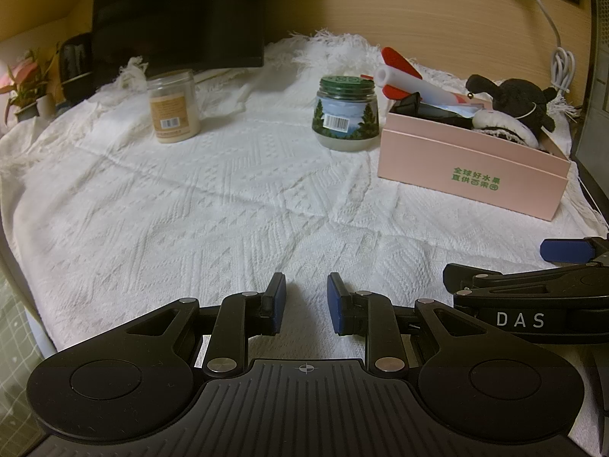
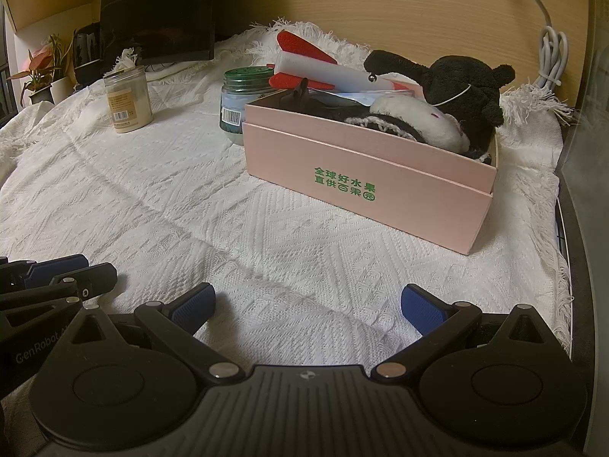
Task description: Organize soft objects
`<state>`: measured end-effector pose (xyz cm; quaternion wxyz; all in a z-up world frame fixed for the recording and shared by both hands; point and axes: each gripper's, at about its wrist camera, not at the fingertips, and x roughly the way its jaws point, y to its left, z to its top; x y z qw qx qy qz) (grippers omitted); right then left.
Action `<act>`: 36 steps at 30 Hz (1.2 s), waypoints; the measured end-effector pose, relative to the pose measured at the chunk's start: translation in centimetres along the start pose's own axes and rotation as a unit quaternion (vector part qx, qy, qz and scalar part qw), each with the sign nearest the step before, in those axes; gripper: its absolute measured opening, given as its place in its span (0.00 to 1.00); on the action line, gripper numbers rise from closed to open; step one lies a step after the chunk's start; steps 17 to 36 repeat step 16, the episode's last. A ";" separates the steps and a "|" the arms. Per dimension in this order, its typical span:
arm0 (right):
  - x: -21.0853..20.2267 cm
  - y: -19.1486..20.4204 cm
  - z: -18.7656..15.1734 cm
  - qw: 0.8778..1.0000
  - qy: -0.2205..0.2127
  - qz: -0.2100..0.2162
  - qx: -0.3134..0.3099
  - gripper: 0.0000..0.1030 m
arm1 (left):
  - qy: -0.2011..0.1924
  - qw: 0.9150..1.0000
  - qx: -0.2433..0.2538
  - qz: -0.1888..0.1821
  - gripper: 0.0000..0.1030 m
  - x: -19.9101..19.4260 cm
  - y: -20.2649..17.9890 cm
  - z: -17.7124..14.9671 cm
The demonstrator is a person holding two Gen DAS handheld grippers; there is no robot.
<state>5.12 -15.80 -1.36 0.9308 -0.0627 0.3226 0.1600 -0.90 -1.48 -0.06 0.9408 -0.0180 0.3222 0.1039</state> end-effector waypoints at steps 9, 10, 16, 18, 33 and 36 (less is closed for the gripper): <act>0.0 0.0 0.0 1.000 0.000 0.000 0.000 1.00 | 0.000 1.000 0.000 0.000 0.26 0.0 0.0 0.0; 0.0 0.0 0.0 1.000 0.000 0.000 0.000 1.00 | 0.000 1.000 -0.001 0.001 0.26 0.0 -0.1 0.0; 0.0 0.0 0.0 1.000 0.000 -0.001 0.000 1.00 | -0.001 1.000 0.001 -0.005 0.20 0.0 -0.3 -0.1; 0.0 0.0 0.0 1.000 0.000 -0.001 0.000 1.00 | -0.001 1.000 0.001 -0.005 0.20 0.0 -0.3 -0.1; 0.0 0.0 0.0 1.000 0.000 -0.001 0.000 1.00 | -0.001 1.000 0.001 -0.005 0.20 0.0 -0.3 -0.1; 0.0 0.0 0.0 1.000 0.000 -0.001 0.000 1.00 | -0.001 1.000 0.001 -0.005 0.20 0.0 -0.3 -0.1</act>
